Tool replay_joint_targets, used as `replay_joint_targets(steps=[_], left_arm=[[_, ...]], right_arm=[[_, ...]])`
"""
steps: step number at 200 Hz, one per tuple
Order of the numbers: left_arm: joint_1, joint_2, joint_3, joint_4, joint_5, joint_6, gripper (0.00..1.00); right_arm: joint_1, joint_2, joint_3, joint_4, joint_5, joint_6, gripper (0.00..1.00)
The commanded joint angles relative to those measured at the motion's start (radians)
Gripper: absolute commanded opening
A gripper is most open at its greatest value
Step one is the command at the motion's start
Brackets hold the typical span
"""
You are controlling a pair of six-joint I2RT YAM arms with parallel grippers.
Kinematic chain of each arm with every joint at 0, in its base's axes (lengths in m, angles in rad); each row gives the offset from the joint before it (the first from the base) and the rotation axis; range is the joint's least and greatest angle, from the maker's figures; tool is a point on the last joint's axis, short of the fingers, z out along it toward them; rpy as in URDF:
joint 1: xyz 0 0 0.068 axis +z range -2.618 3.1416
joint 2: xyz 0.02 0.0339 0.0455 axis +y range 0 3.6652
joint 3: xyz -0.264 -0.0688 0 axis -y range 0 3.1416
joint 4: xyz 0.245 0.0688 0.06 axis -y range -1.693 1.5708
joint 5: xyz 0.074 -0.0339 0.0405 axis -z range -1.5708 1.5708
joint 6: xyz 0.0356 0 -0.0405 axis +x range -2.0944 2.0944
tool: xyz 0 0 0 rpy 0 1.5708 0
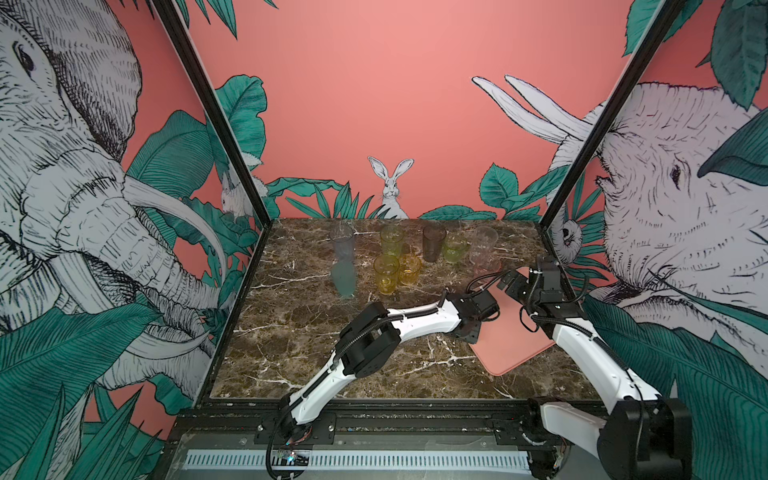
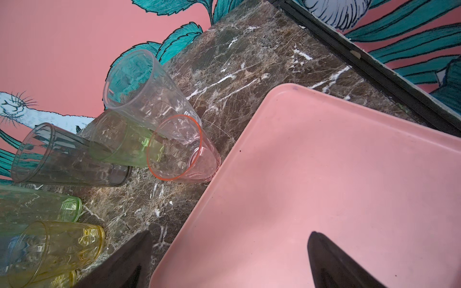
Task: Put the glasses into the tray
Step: 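Drag the pink tray with the left gripper toward the table centre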
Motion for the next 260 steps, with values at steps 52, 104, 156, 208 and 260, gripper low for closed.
replay_joint_targets(steps=[52, 104, 156, 208, 260], left_arm=[[-0.005, -0.022, -0.038, -0.003, -0.004, -0.028, 0.36], [0.002, -0.045, -0.086, 0.011, -0.007, -0.039, 0.29], [0.024, -0.091, -0.164, 0.026, -0.023, -0.053, 0.23], [0.059, -0.168, -0.288, 0.041, -0.045, -0.075, 0.19], [0.106, -0.271, -0.455, 0.074, -0.054, -0.101, 0.12]], right_arm=[[-0.002, -0.01, -0.003, 0.005, -0.001, 0.013, 0.99], [-0.002, -0.018, -0.007, 0.009, -0.005, 0.013, 0.99], [-0.003, -0.025, -0.009, 0.009, -0.006, 0.011, 0.99], [-0.003, -0.026, -0.01, 0.015, -0.014, 0.014, 0.99], [-0.003, -0.019, -0.013, 0.019, -0.021, 0.013, 0.99]])
